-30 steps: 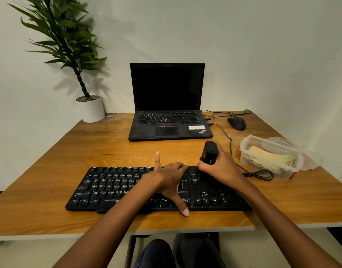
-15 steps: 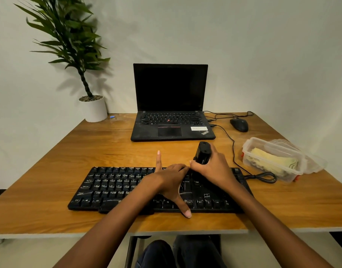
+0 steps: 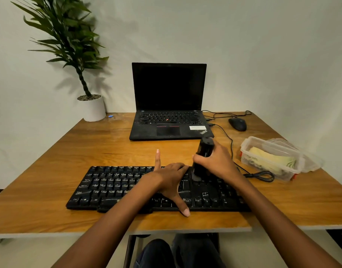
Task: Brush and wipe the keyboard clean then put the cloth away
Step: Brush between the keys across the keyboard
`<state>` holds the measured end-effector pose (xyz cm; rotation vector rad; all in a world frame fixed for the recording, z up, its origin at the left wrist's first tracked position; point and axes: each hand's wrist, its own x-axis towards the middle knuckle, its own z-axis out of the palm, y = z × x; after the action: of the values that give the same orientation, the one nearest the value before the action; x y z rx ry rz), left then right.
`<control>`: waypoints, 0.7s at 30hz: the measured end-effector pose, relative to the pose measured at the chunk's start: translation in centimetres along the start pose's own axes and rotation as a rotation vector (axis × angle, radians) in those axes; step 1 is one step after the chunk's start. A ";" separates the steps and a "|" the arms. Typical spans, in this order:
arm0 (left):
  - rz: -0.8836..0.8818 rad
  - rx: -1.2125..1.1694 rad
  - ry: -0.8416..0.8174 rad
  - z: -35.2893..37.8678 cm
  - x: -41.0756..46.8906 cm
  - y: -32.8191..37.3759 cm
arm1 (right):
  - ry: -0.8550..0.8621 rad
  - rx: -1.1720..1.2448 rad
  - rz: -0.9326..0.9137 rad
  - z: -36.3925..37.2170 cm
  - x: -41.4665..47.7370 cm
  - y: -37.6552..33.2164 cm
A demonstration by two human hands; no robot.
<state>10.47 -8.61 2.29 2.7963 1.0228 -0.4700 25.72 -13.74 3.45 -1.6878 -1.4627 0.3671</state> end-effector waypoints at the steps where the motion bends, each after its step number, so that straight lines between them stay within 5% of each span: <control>1: -0.001 0.003 0.002 0.0 0.0 0.0 | 0.051 -0.002 -0.004 0.0 0.2 0.1; 12: 0.000 -0.014 -0.012 0.0 -0.1 -0.1 | -0.164 0.041 -0.037 -1.5 -1.3 1.4; 21: 0.008 -0.024 0.004 0.1 0.0 -0.1 | -0.045 -0.008 -0.078 -1.2 -0.5 -0.2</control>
<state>10.42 -8.56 2.22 2.7805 1.0108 -0.4481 26.28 -14.75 4.19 -1.6328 -1.5600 0.3600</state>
